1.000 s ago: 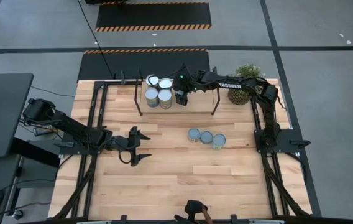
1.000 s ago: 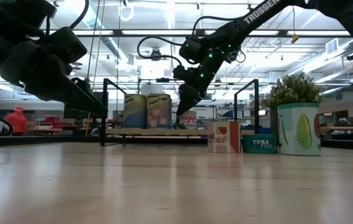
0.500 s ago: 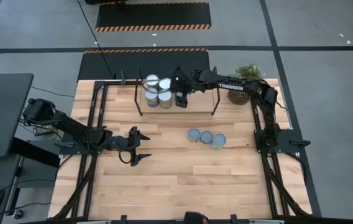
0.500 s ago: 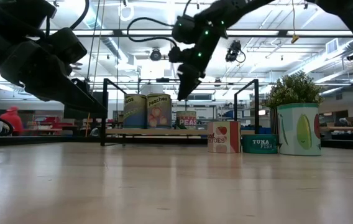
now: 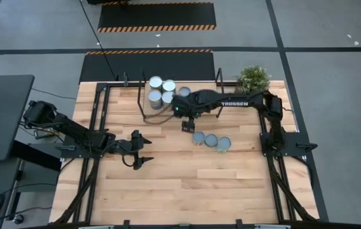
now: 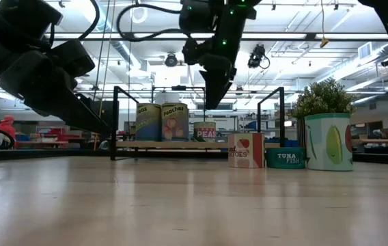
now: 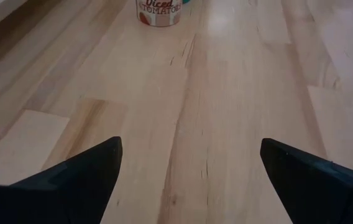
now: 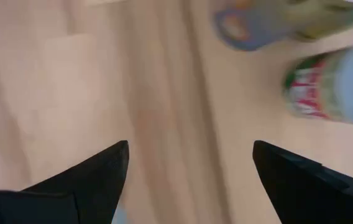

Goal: Pick and place cans onto a shelf
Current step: Put the canned diced tomatoes on the shelf

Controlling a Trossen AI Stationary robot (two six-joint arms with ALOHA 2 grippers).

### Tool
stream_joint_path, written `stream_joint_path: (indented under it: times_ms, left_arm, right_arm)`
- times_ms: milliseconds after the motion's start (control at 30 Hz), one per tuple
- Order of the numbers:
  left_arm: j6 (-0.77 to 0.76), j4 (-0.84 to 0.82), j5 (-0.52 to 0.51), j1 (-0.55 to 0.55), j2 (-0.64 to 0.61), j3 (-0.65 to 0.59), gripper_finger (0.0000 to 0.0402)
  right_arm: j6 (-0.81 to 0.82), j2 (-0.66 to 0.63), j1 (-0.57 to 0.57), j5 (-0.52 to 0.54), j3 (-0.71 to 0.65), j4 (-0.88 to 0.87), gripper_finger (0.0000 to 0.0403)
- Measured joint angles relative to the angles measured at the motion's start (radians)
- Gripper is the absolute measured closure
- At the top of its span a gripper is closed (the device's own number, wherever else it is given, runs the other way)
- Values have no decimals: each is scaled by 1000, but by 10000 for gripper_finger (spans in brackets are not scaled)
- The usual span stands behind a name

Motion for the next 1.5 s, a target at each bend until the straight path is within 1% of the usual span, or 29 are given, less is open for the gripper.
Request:
stream_joint_path:
  times_ms: [133, 233, 333, 467, 667, 800, 900, 1033, 1133, 1300, 1500]
  left_arm:
    - [-25, -6, 0, 0, 0, 0, 12]
    - [-25, -13, 0, 0, 0, 0, 12]
    - [-25, -13, 0, 0, 0, 0, 12]
    - [-25, -13, 0, 0, 0, 0, 12]
    - [-26, -13, 0, 0, 0, 0, 12]
    - [-29, -19, 0, -1, 0, 0, 12]
    - [-44, -22, 0, -5, 0, 0, 12]
    - [-45, -17, 0, -5, 0, 0, 12]
    - [-46, -9, 0, -5, 0, 0, 12]
    - [-46, -7, 0, -5, 0, 0, 12]
    - [-45, -9, 0, -5, 0, 0, 12]
  right_arm:
    - [20, 1, 57, -11, -65, -1, 52]
    - [86, 1, 94, -15, -140, 70, 52]
    - [171, 2, 118, 13, -186, 95, 52]
    - [263, 2, 140, 69, -203, 111, 52]
    - [352, -13, 182, 90, -205, 109, 52]
    - [381, -66, 207, 126, -260, 150, 52]
    - [416, -134, 216, 132, -363, 226, 52]
    - [491, -227, 220, 130, -506, 389, 53]
    - [582, -268, 220, 132, -580, 436, 53]
    - [702, -294, 223, 159, -630, 435, 53]
    - [737, -289, 239, 159, -638, 432, 53]
